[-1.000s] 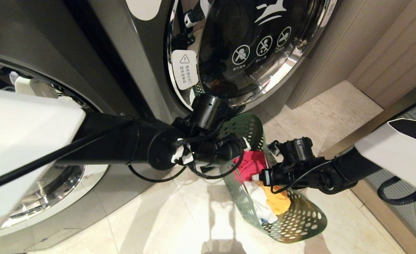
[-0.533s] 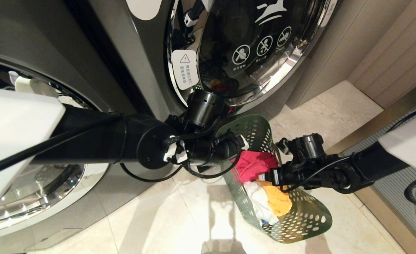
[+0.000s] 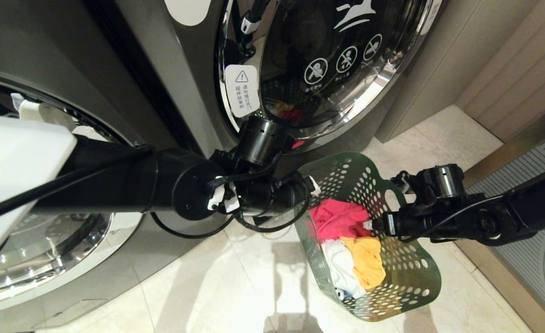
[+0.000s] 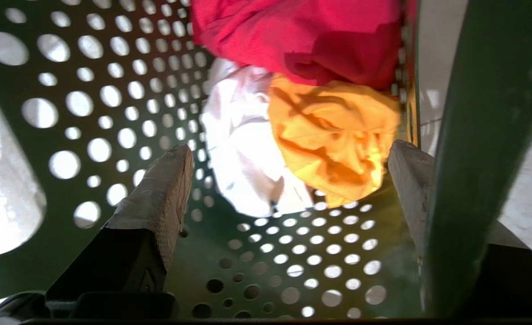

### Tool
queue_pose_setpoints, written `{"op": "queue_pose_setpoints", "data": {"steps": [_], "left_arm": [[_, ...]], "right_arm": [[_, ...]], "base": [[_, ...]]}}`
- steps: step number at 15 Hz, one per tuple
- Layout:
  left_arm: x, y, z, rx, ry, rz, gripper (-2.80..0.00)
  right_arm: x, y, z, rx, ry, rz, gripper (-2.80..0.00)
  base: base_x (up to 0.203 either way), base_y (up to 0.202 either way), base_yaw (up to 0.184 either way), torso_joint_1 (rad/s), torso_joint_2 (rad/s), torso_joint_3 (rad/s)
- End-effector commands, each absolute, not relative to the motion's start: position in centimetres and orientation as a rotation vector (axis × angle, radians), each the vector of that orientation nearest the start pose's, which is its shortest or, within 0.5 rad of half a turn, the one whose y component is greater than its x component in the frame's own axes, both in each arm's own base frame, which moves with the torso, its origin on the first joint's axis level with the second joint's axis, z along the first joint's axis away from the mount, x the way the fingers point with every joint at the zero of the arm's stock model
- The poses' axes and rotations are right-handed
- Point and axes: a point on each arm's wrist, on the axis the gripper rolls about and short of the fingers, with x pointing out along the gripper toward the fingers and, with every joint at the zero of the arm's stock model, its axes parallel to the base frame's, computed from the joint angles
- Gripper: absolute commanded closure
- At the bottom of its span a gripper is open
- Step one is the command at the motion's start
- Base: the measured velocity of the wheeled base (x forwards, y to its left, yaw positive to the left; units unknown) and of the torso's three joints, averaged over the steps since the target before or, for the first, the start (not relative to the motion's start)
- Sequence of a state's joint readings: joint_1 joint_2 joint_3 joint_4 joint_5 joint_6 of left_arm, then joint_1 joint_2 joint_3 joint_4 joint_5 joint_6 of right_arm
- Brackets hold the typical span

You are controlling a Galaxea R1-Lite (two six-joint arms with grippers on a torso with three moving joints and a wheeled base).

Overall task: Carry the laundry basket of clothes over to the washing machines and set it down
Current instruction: Pick up the clothes basket and put it beside the washing machine

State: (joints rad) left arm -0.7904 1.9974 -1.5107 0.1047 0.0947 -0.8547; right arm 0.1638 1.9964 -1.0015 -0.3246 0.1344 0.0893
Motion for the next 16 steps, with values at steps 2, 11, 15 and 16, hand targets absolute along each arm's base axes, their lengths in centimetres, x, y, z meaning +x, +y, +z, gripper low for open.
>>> {"op": "queue_pose_setpoints", "data": {"steps": [2,11,15,16], "left_arm": [[28.2,-28.1,20.0,-0.544,0.787,-0.388,-2.8],[28.4,-28.3,19.7,-0.54,0.789,-0.388,-2.8],[28.5,-28.5,19.5,-0.536,0.794,-0.389,-2.8],[28.5,-28.5,19.5,-0.535,0.795,-0.388,-2.8]], "right_arm": [[35.6,4.6,10.3,0.085,0.705,0.213,-2.8],[34.7,2.4,12.9,0.162,0.637,0.301,-2.8],[34.0,2.1,13.0,0.13,0.652,0.219,-2.8],[33.7,2.1,13.1,0.112,0.666,0.186,-2.8]], "base": [[0.0,0.0,0.0,0.0,0.0,0.0],[0.0,0.0,0.0,0.0,0.0,0.0],[0.0,0.0,0.0,0.0,0.0,0.0],[0.0,0.0,0.0,0.0,0.0,0.0]]}}
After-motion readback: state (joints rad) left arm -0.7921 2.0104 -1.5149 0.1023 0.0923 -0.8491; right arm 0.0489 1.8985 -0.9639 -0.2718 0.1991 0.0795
